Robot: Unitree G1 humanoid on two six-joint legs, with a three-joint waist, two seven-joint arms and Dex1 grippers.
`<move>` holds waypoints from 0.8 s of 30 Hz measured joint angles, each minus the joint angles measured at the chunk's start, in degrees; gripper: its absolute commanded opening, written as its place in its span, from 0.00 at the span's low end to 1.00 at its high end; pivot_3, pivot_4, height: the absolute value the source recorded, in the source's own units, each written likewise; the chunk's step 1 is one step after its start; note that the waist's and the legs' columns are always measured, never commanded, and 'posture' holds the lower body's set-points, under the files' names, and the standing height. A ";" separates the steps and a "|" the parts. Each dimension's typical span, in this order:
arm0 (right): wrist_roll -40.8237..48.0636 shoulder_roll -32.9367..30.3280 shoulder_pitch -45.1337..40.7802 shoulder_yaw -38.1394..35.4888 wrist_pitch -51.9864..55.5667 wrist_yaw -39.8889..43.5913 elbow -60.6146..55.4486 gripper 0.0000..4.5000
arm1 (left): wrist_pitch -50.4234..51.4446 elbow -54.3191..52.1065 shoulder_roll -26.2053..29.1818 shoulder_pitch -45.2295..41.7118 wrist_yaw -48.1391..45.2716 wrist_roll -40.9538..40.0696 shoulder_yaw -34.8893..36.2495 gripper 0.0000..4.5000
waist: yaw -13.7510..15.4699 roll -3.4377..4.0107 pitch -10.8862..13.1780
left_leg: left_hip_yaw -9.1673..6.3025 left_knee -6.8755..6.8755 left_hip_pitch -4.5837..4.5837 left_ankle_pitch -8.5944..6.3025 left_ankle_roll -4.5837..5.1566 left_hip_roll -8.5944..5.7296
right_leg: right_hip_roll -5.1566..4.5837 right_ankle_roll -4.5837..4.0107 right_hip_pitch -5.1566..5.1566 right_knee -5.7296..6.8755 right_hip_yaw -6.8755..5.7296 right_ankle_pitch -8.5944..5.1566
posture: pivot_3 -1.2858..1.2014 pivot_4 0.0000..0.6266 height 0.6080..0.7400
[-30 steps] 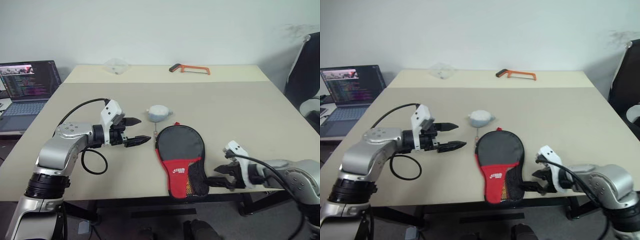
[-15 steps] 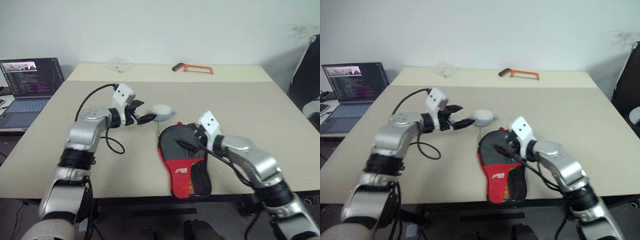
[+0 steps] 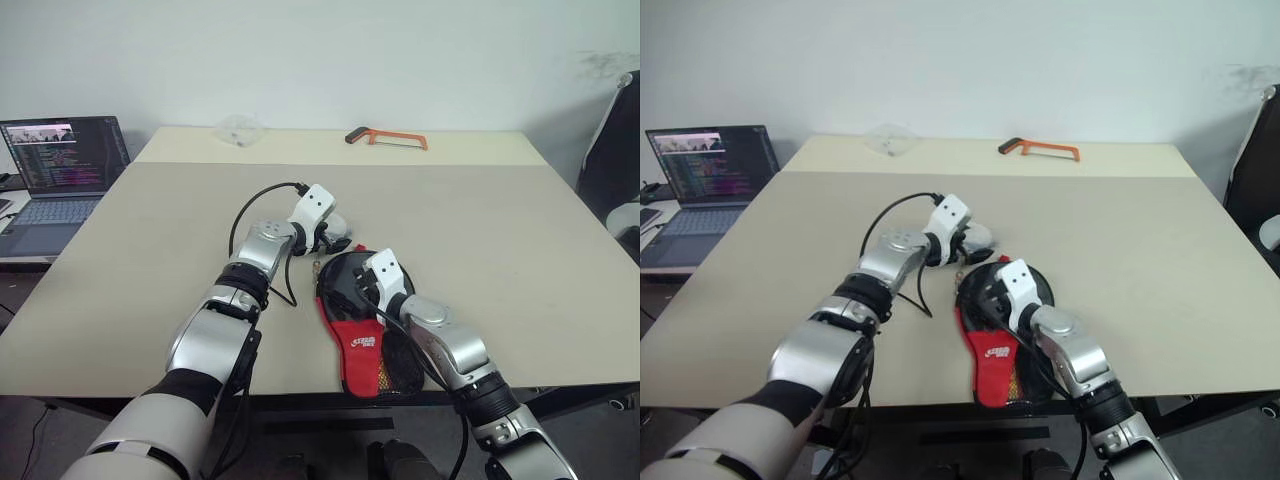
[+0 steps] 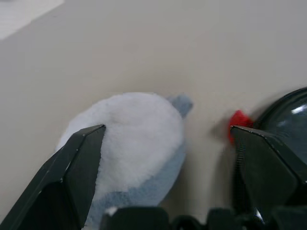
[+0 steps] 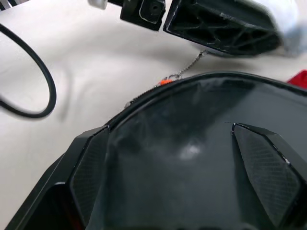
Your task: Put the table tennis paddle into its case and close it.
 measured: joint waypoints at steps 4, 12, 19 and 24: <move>-0.76 0.00 0.69 -0.11 0.63 0.30 -0.68 1.00 | -1.63 3.82 -1.45 -0.99 6.14 4.94 -2.23 1.00 | -0.01 -0.02 -0.01 | 0.00 0.01 0.32 0.00 0.01 -0.01 | 0.03 0.03 0.33 -0.06 -0.08 -0.02 | 0.52 0.24 1.00; -2.58 0.62 1.08 -0.41 1.49 0.26 -1.16 1.00 | -2.31 6.24 -3.39 -1.65 9.98 10.88 -4.36 0.80 | -0.33 -0.04 -0.16 | 0.04 0.02 0.41 0.00 0.01 -0.01 | 0.06 0.02 0.38 -0.03 -0.08 -0.01 | 0.52 0.24 1.00; -6.35 -1.85 1.01 2.97 4.35 2.06 -1.38 1.00 | -4.94 6.87 -5.24 -1.34 16.13 16.13 -7.97 0.25 | -0.31 -0.05 -0.93 | -0.01 0.00 0.81 0.00 0.02 -0.04 | 0.09 0.35 0.83 -0.08 -0.11 -0.21 | 0.52 0.24 1.00; -6.39 -1.92 2.15 2.91 5.20 2.17 -3.01 1.00 | -7.68 8.39 -5.54 -1.39 23.32 20.60 -10.62 0.00 | -0.42 -0.05 -0.97 | 0.00 0.00 0.90 0.00 0.02 -0.01 | 0.08 0.36 0.95 -0.08 -0.09 -0.22 | 0.52 0.24 1.00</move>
